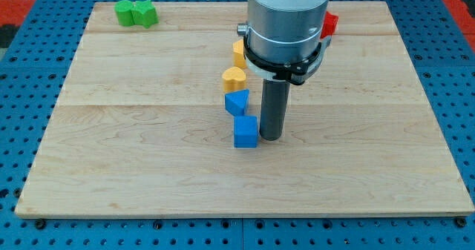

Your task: Point at red star

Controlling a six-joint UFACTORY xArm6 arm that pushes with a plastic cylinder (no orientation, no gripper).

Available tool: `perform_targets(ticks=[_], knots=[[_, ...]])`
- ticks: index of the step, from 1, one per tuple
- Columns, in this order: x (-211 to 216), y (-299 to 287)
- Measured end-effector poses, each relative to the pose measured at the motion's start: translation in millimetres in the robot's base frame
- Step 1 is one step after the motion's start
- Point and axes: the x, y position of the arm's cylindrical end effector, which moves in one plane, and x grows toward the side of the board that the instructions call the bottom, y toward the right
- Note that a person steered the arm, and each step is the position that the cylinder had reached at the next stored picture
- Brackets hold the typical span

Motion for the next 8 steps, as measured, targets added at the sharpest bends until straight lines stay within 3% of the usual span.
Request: perform_targets(ticks=[1, 2, 3, 4, 5, 6, 8], knots=[[1, 29], [-47, 125], [-127, 200], [-194, 214], [-224, 247], [-230, 252], [-233, 175]])
